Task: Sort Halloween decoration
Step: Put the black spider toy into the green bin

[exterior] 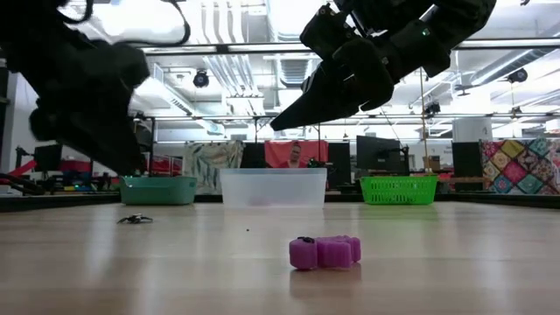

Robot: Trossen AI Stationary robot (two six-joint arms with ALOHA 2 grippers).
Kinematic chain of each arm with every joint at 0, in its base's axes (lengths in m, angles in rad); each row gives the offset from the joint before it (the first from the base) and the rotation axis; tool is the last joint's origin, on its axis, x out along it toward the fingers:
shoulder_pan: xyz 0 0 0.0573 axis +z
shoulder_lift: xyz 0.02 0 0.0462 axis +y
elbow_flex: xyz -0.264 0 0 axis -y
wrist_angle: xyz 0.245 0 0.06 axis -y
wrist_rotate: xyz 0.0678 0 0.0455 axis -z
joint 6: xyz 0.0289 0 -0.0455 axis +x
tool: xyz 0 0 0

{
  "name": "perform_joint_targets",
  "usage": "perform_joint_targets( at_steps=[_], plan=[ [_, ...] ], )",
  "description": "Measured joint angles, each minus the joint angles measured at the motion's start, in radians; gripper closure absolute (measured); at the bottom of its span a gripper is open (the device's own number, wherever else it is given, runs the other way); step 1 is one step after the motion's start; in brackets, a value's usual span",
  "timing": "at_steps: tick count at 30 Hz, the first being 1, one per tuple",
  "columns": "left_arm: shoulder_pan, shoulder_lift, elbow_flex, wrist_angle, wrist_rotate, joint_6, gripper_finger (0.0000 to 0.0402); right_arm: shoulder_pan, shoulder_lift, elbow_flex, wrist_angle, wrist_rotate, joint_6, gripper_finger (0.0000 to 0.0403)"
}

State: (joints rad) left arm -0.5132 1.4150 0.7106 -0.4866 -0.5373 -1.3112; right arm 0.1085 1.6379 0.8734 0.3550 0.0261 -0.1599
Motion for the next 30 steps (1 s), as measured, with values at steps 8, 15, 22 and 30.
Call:
perform_joint_targets(
  at_steps=[8,15,22,30],
  plan=[
    [0.076,0.082,0.029,0.001,0.099,-0.256,0.0234,0.000,0.000,0.000,0.002,0.000,0.006,0.0394],
    [0.069,0.260,0.209,-0.168,0.155,-0.216,0.0232,0.000,0.000,0.000,0.012,0.001,0.011,0.0394],
    [0.068,0.359,0.309,-0.268,0.162,-0.190,0.0232,0.000,0.000,0.003,0.018,0.001,0.019,0.0394],
    [0.068,0.370,0.306,-0.246,0.156,-0.197,0.0233,0.000,0.000,0.003,0.019,0.001,0.022,0.0394]
  ],
)
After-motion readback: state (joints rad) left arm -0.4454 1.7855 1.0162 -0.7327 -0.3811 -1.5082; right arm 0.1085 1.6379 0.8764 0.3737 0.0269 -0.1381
